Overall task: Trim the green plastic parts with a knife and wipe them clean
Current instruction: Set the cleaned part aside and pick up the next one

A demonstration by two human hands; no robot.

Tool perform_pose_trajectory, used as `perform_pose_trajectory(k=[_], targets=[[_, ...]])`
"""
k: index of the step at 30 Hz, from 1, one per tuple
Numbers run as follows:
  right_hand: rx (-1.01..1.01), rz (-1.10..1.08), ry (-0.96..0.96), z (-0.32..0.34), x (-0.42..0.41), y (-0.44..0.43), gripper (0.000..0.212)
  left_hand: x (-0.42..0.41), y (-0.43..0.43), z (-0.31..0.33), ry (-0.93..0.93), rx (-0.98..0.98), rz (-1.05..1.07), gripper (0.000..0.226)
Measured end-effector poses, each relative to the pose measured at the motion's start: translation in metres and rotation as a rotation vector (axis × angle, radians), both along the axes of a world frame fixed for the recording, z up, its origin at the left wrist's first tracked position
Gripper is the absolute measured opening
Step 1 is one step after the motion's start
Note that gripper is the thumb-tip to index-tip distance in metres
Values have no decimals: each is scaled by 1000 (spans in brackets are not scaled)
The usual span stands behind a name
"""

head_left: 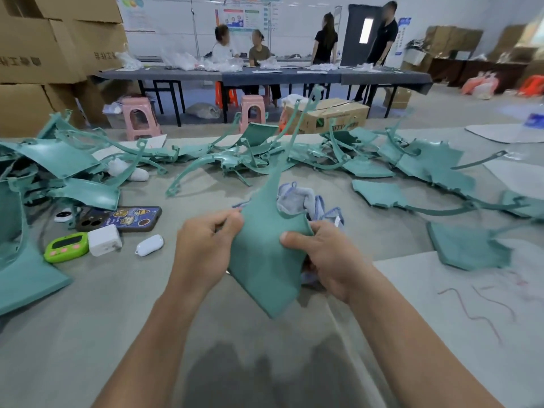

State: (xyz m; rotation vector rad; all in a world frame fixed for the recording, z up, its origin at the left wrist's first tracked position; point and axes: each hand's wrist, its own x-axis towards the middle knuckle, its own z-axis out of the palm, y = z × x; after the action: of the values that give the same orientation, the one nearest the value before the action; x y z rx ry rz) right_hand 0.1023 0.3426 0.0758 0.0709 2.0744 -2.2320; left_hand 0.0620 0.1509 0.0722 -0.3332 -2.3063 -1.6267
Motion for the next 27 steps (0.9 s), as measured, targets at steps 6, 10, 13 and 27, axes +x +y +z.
perform_pose_trajectory(k=[6, 10, 13, 27], targets=[[22, -197, 74, 18, 87, 70, 12, 60, 75, 42, -226, 319, -232, 32], [-202, -480, 76, 5, 182, 129, 29, 126, 145, 33, -409, 364, -701, 29], [-442, -727, 5, -19, 260, 166, 38, 183, 201, 13, -537, 300, -972, 38], [-1011, -1639, -664, -236, 559, 152, 17, 391, 321, -182, -1221, -407, -1048, 15]])
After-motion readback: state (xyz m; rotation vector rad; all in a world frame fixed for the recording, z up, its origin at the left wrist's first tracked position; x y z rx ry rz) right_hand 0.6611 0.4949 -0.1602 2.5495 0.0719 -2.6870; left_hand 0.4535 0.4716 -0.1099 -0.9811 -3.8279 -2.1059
